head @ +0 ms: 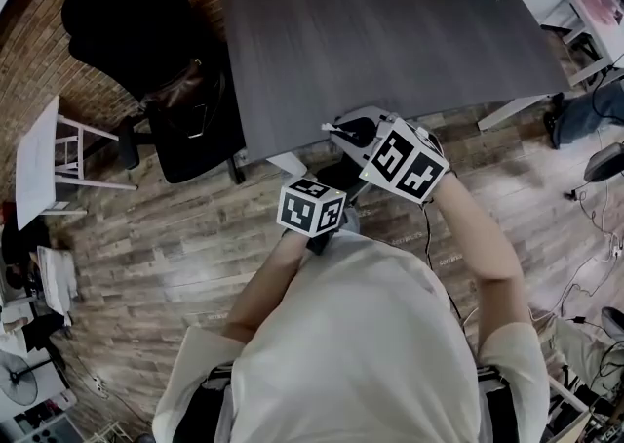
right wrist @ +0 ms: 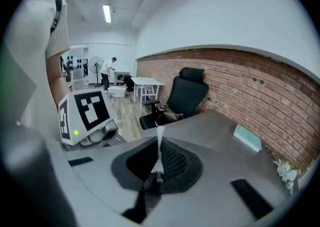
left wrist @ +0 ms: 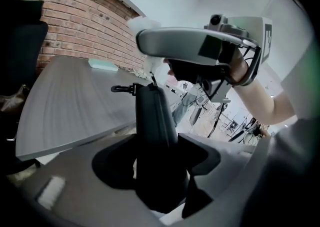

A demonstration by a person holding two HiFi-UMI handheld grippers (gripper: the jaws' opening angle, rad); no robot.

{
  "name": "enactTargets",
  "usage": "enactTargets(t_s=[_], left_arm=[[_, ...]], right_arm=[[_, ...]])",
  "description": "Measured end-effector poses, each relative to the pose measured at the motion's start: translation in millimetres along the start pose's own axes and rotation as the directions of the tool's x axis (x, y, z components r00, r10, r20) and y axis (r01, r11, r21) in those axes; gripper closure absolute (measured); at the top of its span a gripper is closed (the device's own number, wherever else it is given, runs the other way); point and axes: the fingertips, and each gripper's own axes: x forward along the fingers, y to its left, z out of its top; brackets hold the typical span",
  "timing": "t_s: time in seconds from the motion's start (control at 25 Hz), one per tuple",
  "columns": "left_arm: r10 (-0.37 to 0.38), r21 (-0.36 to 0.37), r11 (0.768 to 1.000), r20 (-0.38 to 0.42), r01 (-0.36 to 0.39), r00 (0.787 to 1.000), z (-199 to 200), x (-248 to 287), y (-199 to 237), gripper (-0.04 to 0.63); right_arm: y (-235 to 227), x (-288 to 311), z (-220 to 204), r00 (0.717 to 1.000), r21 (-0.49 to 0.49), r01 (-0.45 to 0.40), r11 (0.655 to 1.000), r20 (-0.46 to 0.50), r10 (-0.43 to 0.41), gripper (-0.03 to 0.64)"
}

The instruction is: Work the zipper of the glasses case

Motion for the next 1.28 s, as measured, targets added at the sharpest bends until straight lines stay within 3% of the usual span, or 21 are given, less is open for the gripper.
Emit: enactTargets(t_s=[0.24, 0.56, 0.72, 0.88, 1.28], left_arm=[[-0.092, -0.037, 0.995, 0.099, 0.096, 0.991, 16.9, -13.8, -11.4, 0.338], [-0.169, 0.048, 0.985, 0.186, 0.163, 0.968, 30.4, -36.6, -25.8, 0.347], [-0.221, 0.026, 0.975, 0.241, 0.221, 0.945, 37.9, -48.1, -29.1, 0.348], [-0.276, -0.048, 0.951, 0.323, 0.307, 0.905, 48.9, -61.5, -28.8, 0.351], [-0.248, -0.103, 0.939, 0.458, 0.329, 0.854, 74.3, -95.8, -2.3, 0.353]], right_arm=[[-23.1, -36.1, 11.1, 0.996, -0.005, 0.074, 0.997, 0.045, -0.074, 0.611], [-53.1, -60.5, 2.8, 0.989, 0.036, 0.146, 0.989, 0.033, -0.147, 0.611], [-63.3, -61.0, 0.9, 0.982, 0.032, 0.187, 0.982, 0.023, -0.188, 0.611], [-71.1, -61.4, -7.2, 0.978, 0.085, 0.207, 0.975, 0.018, -0.210, 0.611], [-39.9, -37.0, -32.7, 0.981, 0.191, 0.193, 0.962, -0.022, -0.193, 0.611]])
